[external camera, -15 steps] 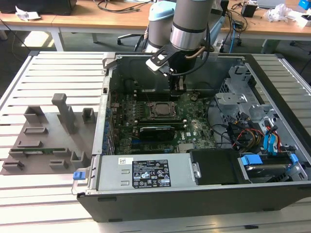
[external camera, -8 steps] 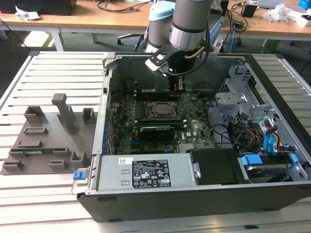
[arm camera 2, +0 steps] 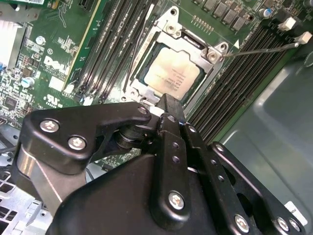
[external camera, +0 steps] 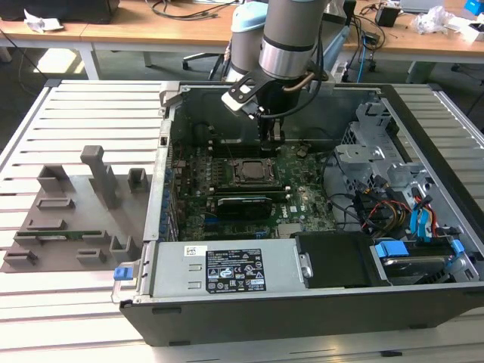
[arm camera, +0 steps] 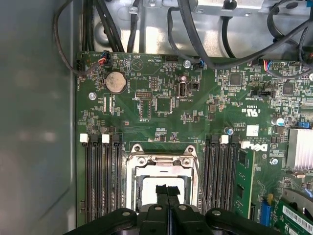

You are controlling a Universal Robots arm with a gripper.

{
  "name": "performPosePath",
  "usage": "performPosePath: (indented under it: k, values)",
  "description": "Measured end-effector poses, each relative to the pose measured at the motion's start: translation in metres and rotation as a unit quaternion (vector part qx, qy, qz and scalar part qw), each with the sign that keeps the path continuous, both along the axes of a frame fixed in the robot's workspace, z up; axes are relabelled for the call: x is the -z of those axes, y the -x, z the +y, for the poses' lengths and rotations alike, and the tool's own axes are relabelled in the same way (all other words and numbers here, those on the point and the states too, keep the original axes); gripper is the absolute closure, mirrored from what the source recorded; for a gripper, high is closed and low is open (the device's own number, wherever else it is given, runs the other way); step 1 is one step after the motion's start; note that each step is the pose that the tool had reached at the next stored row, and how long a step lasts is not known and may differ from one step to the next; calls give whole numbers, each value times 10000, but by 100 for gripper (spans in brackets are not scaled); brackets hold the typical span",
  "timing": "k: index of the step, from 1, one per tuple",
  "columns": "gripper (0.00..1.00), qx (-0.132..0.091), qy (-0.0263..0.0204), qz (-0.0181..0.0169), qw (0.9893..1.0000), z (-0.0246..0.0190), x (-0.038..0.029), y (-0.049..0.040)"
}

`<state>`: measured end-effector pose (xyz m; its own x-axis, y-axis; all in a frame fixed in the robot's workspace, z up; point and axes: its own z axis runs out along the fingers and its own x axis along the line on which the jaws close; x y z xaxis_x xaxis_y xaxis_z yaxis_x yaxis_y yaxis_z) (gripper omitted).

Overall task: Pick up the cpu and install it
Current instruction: 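Close the cpu cover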

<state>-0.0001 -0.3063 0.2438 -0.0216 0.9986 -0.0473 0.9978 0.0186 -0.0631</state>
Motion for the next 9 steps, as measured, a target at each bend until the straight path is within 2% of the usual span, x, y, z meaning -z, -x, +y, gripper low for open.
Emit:
performPosePath:
  k: [9]
  values:
    - [89, 0, 0, 0, 10000, 0, 16, 92]
